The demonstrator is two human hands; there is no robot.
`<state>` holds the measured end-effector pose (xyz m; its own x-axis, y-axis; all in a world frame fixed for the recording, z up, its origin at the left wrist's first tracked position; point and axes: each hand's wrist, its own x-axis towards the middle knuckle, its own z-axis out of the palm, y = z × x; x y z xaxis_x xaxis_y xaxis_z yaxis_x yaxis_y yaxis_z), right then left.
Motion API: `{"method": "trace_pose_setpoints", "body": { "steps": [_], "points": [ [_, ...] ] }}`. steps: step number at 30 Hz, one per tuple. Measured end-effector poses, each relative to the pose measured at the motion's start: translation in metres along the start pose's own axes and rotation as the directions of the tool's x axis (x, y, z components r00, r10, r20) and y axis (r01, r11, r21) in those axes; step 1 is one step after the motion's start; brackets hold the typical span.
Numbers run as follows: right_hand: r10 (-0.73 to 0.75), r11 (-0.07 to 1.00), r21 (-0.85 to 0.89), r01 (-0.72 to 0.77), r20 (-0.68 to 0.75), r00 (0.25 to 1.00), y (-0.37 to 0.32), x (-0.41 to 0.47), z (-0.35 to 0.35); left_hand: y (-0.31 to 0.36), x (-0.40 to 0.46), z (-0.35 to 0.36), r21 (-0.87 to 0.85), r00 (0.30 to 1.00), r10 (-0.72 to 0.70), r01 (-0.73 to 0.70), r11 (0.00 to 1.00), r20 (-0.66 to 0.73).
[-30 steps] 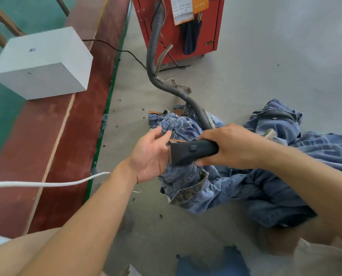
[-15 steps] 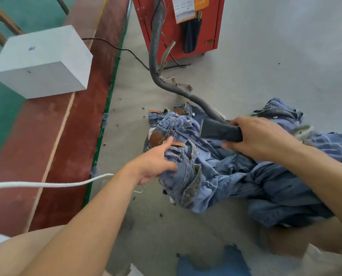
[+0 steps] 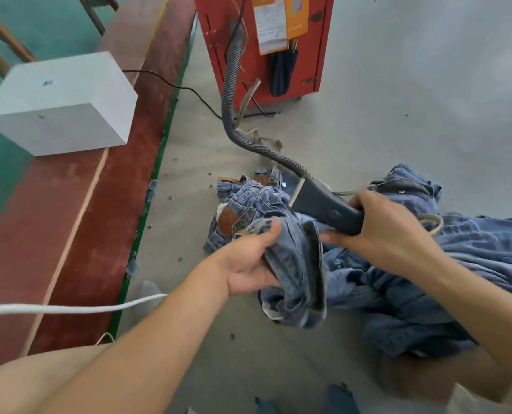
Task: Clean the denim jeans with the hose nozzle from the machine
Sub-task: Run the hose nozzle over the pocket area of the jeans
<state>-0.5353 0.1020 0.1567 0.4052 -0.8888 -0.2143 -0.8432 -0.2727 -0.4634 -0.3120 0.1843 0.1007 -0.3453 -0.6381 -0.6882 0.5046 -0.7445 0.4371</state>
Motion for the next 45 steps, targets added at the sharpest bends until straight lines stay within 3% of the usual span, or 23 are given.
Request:
{"method": "trace_pose_setpoints", "body": {
  "steps": [2,11,14,19,24,32,34,39,43,45],
  "points": [
    [0.004,1.000,-0.010,-0.003,0.038,0.999,-0.006,-0.010,0.002,0.008,-0.004,0.004,-0.070,0.998,0.019,-0.015,0.997,0.063],
    [0.071,0.997,0.019,-0.070,-0.029,0.997,0.002,0.008,0.006,0.002,-0.006,0.015,0.013,0.991,0.099,-0.098,0.995,-0.091],
    [0.079,0.997,0.028,-0.078,-0.035,0.996,0.005,0.014,0.009,-0.005,-0.007,0.014,-0.080,0.983,0.169,-0.175,0.981,-0.076],
    [-0.081,0.997,0.021,0.081,0.026,0.996,0.008,0.017,-0.015,-0.005,-0.008,0.011,-0.137,0.955,0.268,-0.285,0.949,-0.125],
    [-0.230,0.972,0.034,0.234,-0.090,0.969,0.011,0.016,-0.057,-0.008,-0.002,0.010,-0.115,0.932,0.307,-0.332,0.936,-0.193],
    [-0.247,0.947,-0.157,0.281,0.209,0.946,0.006,0.033,-0.055,-0.015,-0.010,0.015,-0.033,0.946,0.318,-0.321,0.947,-0.066],
    [-0.246,0.952,-0.131,0.276,0.208,0.947,-0.002,0.039,-0.048,-0.015,-0.012,0.015,-0.049,0.949,0.315,-0.316,0.947,-0.030],
    [-0.228,0.973,-0.027,0.229,0.041,0.973,-0.006,0.048,-0.059,-0.013,-0.015,0.014,-0.064,0.955,0.295,-0.296,0.953,-0.016],
    [-0.228,0.968,-0.034,0.247,0.283,0.932,-0.004,0.036,-0.074,-0.009,-0.014,0.012,-0.091,0.963,0.270,-0.271,0.958,-0.020],
    [-0.250,0.948,-0.119,0.296,0.301,0.920,-0.006,0.035,-0.057,-0.011,-0.014,0.011,-0.107,0.967,0.253,-0.249,0.963,0.021]
  ]
}}
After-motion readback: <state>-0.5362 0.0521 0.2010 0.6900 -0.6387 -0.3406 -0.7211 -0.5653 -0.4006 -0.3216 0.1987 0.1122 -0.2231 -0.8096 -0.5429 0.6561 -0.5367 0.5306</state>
